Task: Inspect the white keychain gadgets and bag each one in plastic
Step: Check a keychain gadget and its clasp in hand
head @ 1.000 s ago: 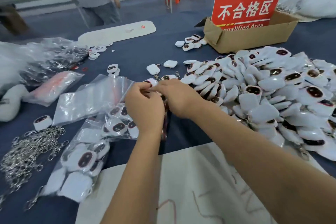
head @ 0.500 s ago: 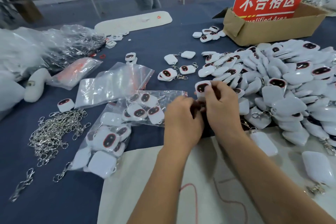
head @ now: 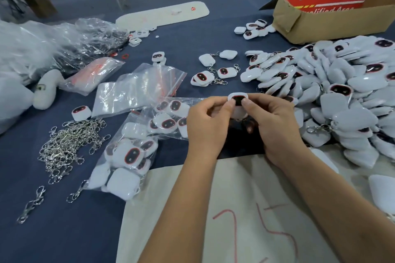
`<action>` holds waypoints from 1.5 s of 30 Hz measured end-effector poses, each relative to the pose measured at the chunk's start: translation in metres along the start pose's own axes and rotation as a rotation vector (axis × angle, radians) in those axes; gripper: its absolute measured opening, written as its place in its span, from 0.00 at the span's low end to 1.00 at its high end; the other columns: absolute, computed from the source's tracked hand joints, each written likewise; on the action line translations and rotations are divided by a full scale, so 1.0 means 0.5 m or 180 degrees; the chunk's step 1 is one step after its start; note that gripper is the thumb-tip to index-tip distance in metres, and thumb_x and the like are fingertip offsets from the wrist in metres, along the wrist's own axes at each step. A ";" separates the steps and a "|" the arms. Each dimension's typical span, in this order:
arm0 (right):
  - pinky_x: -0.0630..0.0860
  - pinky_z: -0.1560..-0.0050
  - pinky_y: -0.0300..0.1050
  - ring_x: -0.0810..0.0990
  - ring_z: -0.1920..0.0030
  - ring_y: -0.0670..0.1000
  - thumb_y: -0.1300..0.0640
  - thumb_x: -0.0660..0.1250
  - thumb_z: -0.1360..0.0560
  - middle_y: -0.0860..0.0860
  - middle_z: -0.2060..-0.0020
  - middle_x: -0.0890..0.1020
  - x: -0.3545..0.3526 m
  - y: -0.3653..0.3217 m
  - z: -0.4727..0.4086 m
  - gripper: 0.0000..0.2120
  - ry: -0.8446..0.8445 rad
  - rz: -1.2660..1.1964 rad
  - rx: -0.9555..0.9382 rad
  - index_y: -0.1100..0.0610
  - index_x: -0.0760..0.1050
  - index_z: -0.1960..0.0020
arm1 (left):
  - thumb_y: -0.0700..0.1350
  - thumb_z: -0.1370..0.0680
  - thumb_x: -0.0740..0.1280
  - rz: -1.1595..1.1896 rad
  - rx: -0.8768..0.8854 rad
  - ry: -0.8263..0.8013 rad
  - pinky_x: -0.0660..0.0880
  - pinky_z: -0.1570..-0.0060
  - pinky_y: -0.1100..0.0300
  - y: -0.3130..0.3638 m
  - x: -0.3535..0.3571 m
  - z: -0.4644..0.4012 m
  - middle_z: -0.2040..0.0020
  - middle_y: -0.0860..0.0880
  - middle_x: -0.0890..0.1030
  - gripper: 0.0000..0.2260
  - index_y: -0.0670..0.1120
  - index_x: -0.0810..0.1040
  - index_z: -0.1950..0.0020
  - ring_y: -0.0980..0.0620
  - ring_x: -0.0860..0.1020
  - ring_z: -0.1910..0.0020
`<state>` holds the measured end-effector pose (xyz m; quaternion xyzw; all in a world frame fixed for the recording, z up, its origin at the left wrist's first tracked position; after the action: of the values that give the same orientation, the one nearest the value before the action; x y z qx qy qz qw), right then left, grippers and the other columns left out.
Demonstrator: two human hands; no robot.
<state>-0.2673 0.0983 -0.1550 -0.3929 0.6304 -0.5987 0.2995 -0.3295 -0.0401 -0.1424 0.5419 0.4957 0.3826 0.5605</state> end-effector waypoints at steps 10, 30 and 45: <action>0.74 0.68 0.38 0.77 0.67 0.44 0.60 0.68 0.19 0.51 0.61 0.86 0.003 0.000 0.000 0.09 -0.0120 0.0009 -0.0017 0.53 0.87 0.47 | 0.42 0.20 0.72 0.0348 -0.0388 -0.0127 0.84 0.48 0.45 -0.020 0.005 -0.003 0.58 0.46 0.87 0.04 0.42 0.86 0.49 0.47 0.86 0.56; 0.75 0.68 0.38 0.78 0.68 0.45 0.59 0.68 0.20 0.50 0.63 0.86 0.003 0.001 0.002 0.10 -0.0036 -0.0046 0.0049 0.51 0.88 0.50 | 0.41 0.20 0.72 0.0486 -0.0361 -0.0435 0.83 0.53 0.58 -0.019 0.016 0.004 0.56 0.47 0.88 0.03 0.45 0.85 0.47 0.50 0.86 0.55; 0.74 0.70 0.39 0.77 0.71 0.47 0.58 0.68 0.21 0.50 0.68 0.84 -0.003 0.001 0.000 0.09 0.0050 0.0066 0.0027 0.51 0.87 0.53 | 0.36 0.25 0.77 0.0688 -0.0305 -0.0607 0.80 0.57 0.61 -0.019 0.026 0.008 0.55 0.46 0.88 0.09 0.44 0.84 0.46 0.48 0.86 0.56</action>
<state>-0.2664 0.0995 -0.1556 -0.3803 0.6342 -0.6014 0.3024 -0.3235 -0.0294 -0.1540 0.5986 0.3602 0.4108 0.5858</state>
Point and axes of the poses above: each hand's wrist, its own z-axis away from the middle knuckle, its own x-axis out of the palm, y = z × x, the point moved 7 cm from there along -z, towards the middle knuckle
